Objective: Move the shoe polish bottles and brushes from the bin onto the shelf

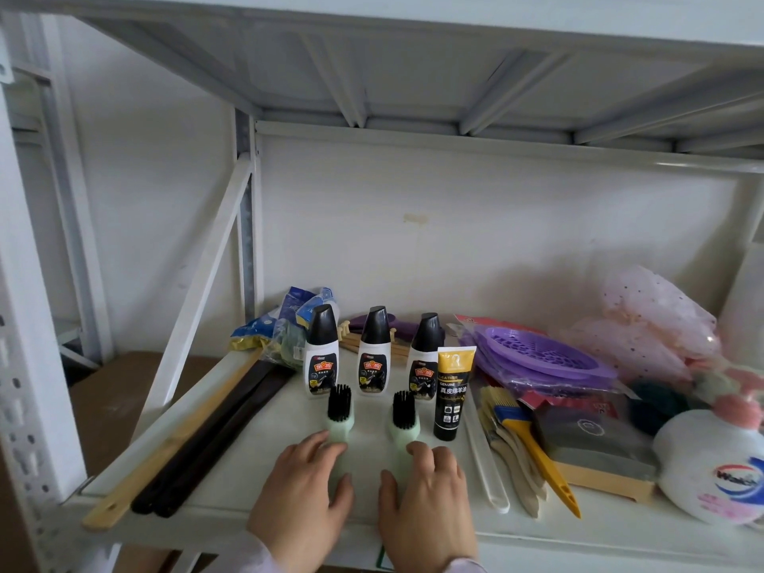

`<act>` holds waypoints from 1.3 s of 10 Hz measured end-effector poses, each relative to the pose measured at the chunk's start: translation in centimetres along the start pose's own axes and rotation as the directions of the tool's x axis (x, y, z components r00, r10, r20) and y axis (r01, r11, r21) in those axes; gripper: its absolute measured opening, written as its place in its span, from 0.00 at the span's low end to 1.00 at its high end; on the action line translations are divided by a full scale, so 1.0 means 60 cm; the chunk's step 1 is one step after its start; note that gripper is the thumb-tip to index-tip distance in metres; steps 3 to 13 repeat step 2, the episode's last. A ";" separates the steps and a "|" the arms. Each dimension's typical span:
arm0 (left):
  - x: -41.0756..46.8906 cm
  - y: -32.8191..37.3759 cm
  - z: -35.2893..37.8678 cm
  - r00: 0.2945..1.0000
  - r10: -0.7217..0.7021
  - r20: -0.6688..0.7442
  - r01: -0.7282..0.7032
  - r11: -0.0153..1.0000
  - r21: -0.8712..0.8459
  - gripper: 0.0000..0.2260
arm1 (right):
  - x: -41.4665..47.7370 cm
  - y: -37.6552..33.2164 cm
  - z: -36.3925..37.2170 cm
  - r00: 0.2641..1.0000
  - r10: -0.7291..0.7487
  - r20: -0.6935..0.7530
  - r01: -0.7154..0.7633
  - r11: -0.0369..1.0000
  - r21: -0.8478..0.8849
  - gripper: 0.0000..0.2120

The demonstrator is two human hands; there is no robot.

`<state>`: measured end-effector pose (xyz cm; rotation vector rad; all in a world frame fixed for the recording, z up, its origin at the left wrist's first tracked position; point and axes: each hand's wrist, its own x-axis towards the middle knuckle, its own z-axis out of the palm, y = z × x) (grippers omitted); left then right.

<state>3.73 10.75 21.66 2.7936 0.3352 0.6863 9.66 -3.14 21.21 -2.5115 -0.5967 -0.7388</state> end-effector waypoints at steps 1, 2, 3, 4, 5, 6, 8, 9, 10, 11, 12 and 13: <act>0.000 0.003 -0.003 0.998 0.025 -0.061 -0.026 0.999 -0.029 0.18 | 0.004 0.008 -0.005 1.000 -0.026 -0.011 0.027 1.000 0.015 0.17; 0.004 0.010 -0.015 0.992 0.041 -0.121 -0.055 0.992 -0.109 0.17 | 0.003 0.017 -0.007 0.999 -0.026 -0.033 0.030 0.990 0.137 0.17; 0.004 0.010 -0.015 0.992 0.041 -0.121 -0.055 0.992 -0.109 0.17 | 0.003 0.017 -0.007 0.999 -0.026 -0.033 0.030 0.990 0.137 0.17; 0.004 0.010 -0.015 0.992 0.041 -0.121 -0.055 0.992 -0.109 0.17 | 0.003 0.017 -0.007 0.999 -0.026 -0.033 0.030 0.990 0.137 0.17; 0.004 0.010 -0.015 0.992 0.041 -0.121 -0.055 0.992 -0.109 0.17 | 0.003 0.017 -0.007 0.999 -0.026 -0.033 0.030 0.990 0.137 0.17; 0.004 0.010 -0.015 0.992 0.041 -0.121 -0.055 0.992 -0.109 0.17 | 0.003 0.017 -0.007 0.999 -0.026 -0.033 0.030 0.990 0.137 0.17; 0.004 0.010 -0.015 0.992 0.041 -0.121 -0.055 0.992 -0.109 0.17 | 0.003 0.017 -0.007 0.999 -0.026 -0.033 0.030 0.990 0.137 0.17; 0.004 0.010 -0.015 0.992 0.041 -0.121 -0.055 0.992 -0.109 0.17 | 0.003 0.017 -0.007 0.999 -0.026 -0.033 0.030 0.990 0.137 0.17; 0.004 0.010 -0.015 0.992 0.041 -0.121 -0.055 0.992 -0.109 0.17 | 0.003 0.017 -0.007 0.999 -0.026 -0.033 0.030 0.990 0.137 0.17; 0.004 0.010 -0.015 0.992 0.041 -0.121 -0.055 0.992 -0.109 0.17 | 0.003 0.017 -0.007 0.999 -0.026 -0.033 0.030 0.990 0.137 0.17; 0.004 0.010 -0.015 0.992 0.041 -0.121 -0.055 0.992 -0.109 0.17 | 0.003 0.017 -0.007 0.999 -0.026 -0.033 0.030 0.990 0.137 0.17; 0.004 0.010 -0.015 0.992 0.041 -0.121 -0.055 0.992 -0.109 0.17 | 0.003 0.017 -0.007 0.999 -0.026 -0.033 0.030 0.990 0.137 0.17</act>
